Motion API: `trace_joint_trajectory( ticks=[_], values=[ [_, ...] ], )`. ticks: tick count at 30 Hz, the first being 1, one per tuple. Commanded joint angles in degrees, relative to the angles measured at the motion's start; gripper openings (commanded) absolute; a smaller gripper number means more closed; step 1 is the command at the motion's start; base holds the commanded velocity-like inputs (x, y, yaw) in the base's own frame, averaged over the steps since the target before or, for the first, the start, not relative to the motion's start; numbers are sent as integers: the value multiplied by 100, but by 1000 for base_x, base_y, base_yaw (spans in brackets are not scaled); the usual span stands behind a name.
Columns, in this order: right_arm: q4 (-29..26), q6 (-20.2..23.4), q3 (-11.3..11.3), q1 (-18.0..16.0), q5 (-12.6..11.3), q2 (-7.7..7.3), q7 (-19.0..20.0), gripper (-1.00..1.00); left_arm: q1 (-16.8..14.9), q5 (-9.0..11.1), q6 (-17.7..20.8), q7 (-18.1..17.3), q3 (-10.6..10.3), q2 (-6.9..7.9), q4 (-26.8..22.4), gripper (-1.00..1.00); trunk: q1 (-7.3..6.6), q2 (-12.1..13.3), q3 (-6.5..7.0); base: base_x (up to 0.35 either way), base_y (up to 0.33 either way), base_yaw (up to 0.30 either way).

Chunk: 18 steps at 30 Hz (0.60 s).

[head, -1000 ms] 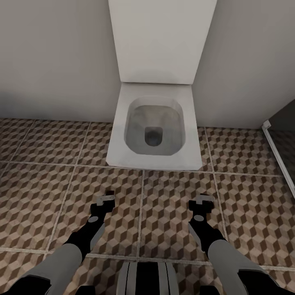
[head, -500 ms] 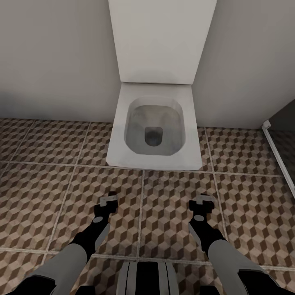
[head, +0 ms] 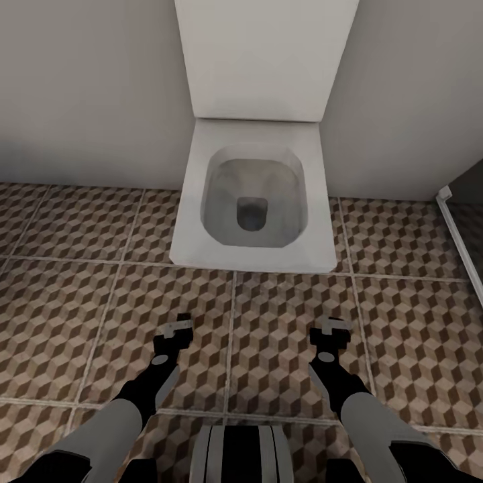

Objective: Take the four mousetraps from the cabinet in the bathroom and place them on the bathroom floor. Make sure all four end up on the same floor surface, and ensure that at least two of them are either under or directly next to the same bathroom sink.

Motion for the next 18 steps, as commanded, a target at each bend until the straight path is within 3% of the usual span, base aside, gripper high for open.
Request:
trace_joint_trajectory(
  ticks=[1, 4, 15, 18],
  values=[
    [6, -30, -38, -3, 43, 6, 4, -100, -4, 47, -23, 51, -53, 5, 3, -100, 1, -3, -25, 0, 0, 0],
    [6, -34, -24, -3, 43, 6, 5, -100, -4, 47, -24, 42, -54, 8, 3, -100, 9, -7, -92, 0, 0, 0],
    [-29, -64, -28, -3, 86, 16, -26, -100, -4, 28, -56, 94, -68, 2, -14, -100, 9, -7, -92, 0, 0, 0],
    [-252, -146, -51, -3, 74, 25, -50, -100, -4, 2, -72, 96, -67, -6, -21, -100, 9, -7, -92, 0, 0, 0]
  ],
)
